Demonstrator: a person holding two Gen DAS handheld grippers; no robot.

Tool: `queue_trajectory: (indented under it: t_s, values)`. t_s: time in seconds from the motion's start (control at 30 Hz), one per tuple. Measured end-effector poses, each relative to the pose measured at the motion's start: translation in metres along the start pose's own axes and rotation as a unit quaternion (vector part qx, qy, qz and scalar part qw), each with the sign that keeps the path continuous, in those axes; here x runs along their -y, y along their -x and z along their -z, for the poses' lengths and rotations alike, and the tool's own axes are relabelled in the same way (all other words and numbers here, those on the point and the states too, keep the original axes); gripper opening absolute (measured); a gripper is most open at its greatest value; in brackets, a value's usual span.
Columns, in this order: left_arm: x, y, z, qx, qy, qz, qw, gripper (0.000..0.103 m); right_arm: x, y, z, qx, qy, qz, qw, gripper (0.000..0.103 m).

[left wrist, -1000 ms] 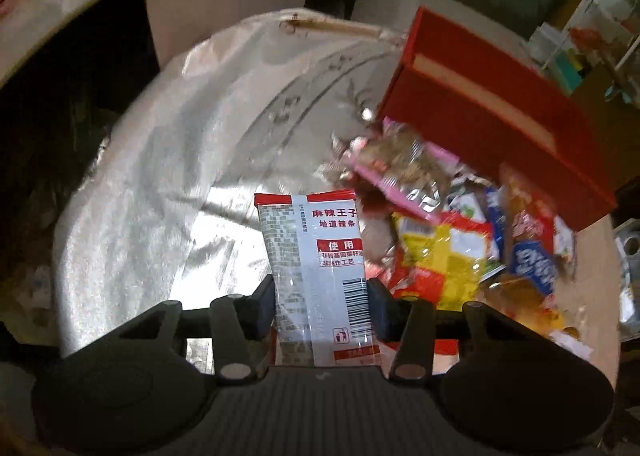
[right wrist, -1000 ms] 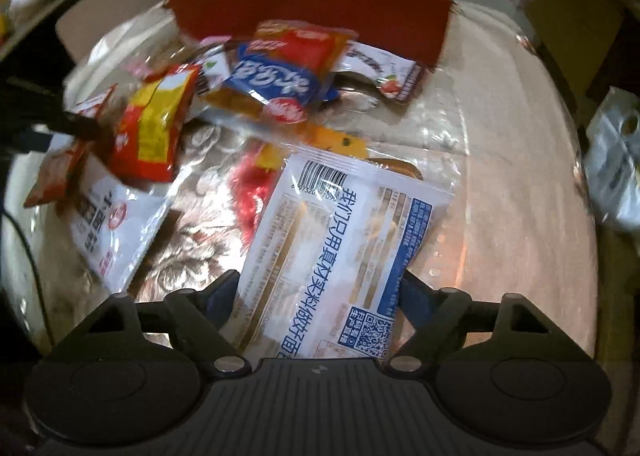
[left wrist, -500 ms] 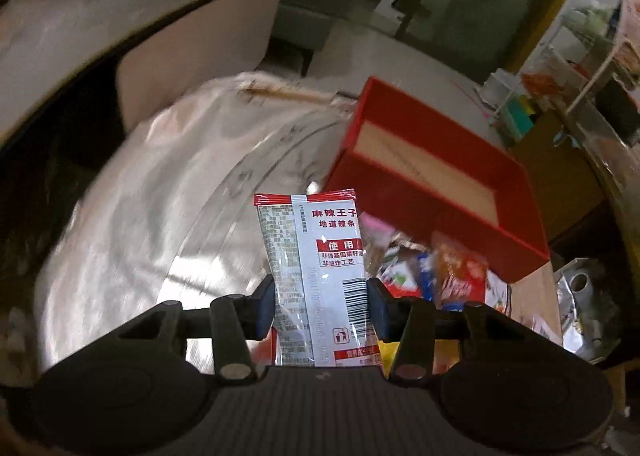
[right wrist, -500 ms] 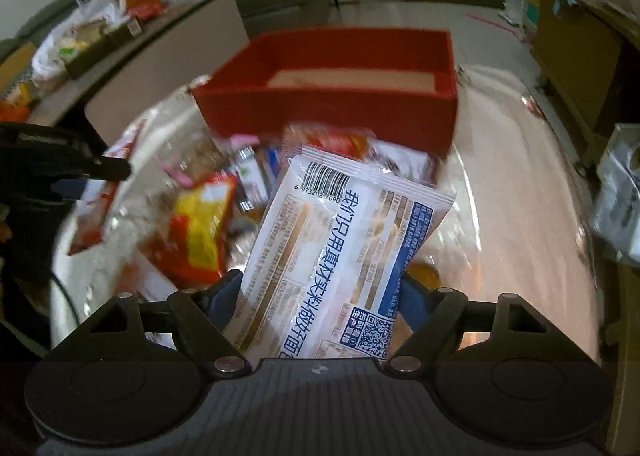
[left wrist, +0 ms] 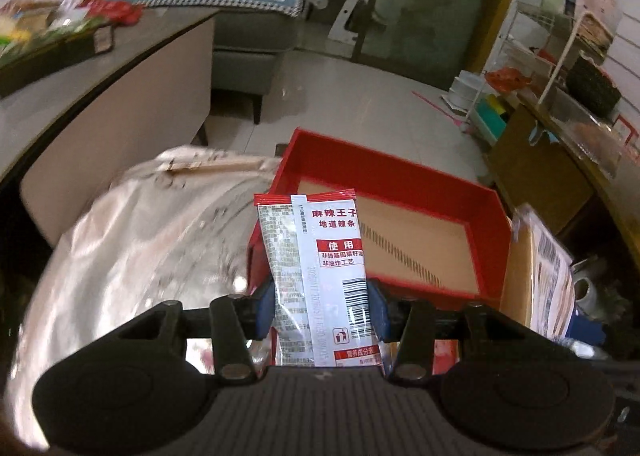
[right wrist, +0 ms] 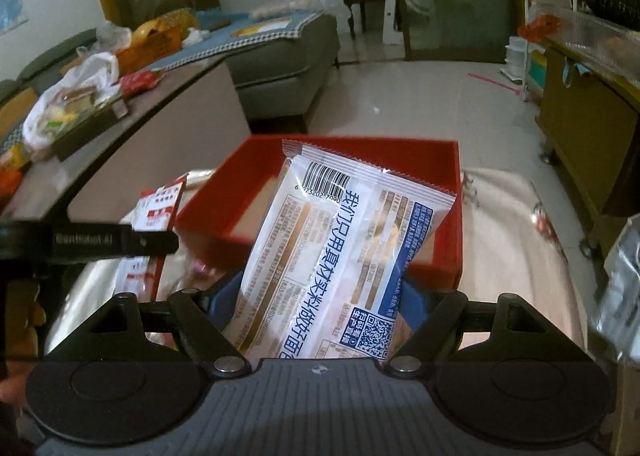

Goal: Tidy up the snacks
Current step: 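Lift both packets and lower them into the red box, opening both tools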

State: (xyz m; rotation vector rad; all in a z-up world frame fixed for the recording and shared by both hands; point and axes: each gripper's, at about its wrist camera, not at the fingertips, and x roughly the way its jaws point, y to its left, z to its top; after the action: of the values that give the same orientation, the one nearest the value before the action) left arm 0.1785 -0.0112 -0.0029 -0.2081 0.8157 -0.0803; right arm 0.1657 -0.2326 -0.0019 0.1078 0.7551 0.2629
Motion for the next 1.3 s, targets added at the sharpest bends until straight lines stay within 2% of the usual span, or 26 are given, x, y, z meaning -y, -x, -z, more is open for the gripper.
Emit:
queue_trajectory:
  t_s: [0.23, 0.5, 0.67, 0.97, 1.17, 1.23, 1.3]
  values:
    - [0.013, -0.025, -0.021, 0.006, -0.019, 0.004, 0.9998, 0.041, 0.014, -0.016, -0.016, 0.014, -0.008, 0.013, 1.000, 0.084]
    - [0.030, -0.044, -0.049, 0.036, -0.044, 0.007, 0.9984, 0.041, 0.024, -0.035, -0.031, 0.020, -0.004, 0.035, 0.999, 0.084]
    - [0.040, -0.061, -0.059, 0.051, -0.073, -0.009, 0.9960, 0.041, 0.029, -0.050, -0.040, 0.024, 0.003, 0.041, 0.999, 0.084]
    - [0.049, -0.101, -0.057, 0.027, -0.096, -0.030, 0.9945, 0.041, 0.034, -0.085, -0.045, 0.005, 0.017, 0.047, 0.999, 0.082]
    - [0.054, -0.120, -0.045, -0.004, -0.106, -0.034, 0.9937, 0.042, 0.043, -0.102, -0.041, -0.023, 0.012, 0.050, 0.998, 0.074]
    - [0.055, -0.122, -0.043, -0.008, -0.111, -0.036, 0.9931, 0.044, 0.044, -0.103, -0.041, -0.025, 0.008, 0.049, 0.998, 0.074]
    - [0.057, -0.121, -0.041, -0.012, -0.112, -0.044, 0.9927, 0.053, 0.043, -0.101, -0.041, -0.025, 0.005, 0.048, 0.999, 0.075]
